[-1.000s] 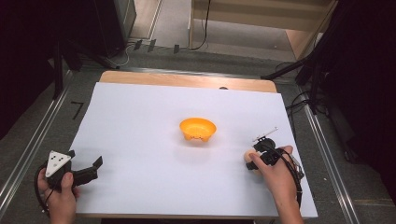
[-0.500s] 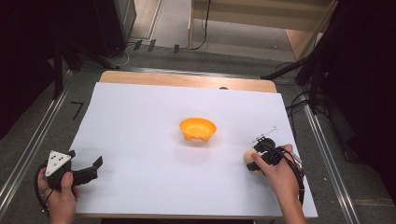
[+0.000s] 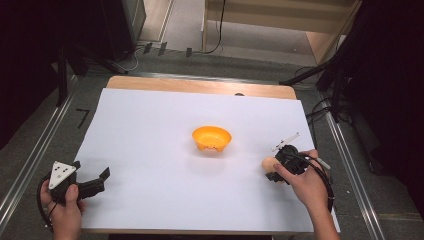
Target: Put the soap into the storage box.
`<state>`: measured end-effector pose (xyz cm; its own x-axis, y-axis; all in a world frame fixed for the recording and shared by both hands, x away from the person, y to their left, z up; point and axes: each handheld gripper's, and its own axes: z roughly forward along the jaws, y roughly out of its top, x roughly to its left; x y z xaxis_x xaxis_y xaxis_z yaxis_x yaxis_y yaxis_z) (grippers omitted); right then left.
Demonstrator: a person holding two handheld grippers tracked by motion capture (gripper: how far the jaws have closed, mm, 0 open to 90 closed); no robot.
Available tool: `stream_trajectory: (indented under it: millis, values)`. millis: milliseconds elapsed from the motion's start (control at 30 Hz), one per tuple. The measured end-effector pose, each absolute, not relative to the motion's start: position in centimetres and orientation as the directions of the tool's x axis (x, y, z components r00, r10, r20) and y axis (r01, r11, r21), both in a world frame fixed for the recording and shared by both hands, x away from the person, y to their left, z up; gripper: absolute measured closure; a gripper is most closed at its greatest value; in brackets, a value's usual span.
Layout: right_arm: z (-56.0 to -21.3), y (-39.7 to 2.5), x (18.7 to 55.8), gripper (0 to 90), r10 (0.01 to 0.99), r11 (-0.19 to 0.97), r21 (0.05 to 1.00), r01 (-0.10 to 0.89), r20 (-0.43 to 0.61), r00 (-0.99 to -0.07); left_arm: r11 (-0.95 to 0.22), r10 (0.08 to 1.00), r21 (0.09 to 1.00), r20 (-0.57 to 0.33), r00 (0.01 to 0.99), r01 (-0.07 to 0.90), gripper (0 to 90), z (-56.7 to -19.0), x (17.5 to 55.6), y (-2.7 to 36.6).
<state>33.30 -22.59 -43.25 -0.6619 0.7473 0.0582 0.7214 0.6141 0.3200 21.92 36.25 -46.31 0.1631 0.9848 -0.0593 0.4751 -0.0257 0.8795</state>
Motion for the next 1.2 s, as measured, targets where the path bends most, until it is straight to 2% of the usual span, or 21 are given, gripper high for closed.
stream_trajectory:
  millis: [467, 1200]
  values:
    - [-40.7, -21.1, 34.9, 33.1, 0.67, 0.686, 0.357, 0.634, 0.029, -0.742, -0.024, 0.984, 0.878, -0.065, 0.168, 0.477, 0.1, -46.3, 21.9, 36.3]
    - [-38.3, -17.8, 38.6, 33.1, 0.459, 0.824, 0.394, 0.407, -0.045, -0.887, -0.024, 0.983, 0.877, -0.066, 0.169, 0.48, 0.1, -46.3, 21.9, 36.3]
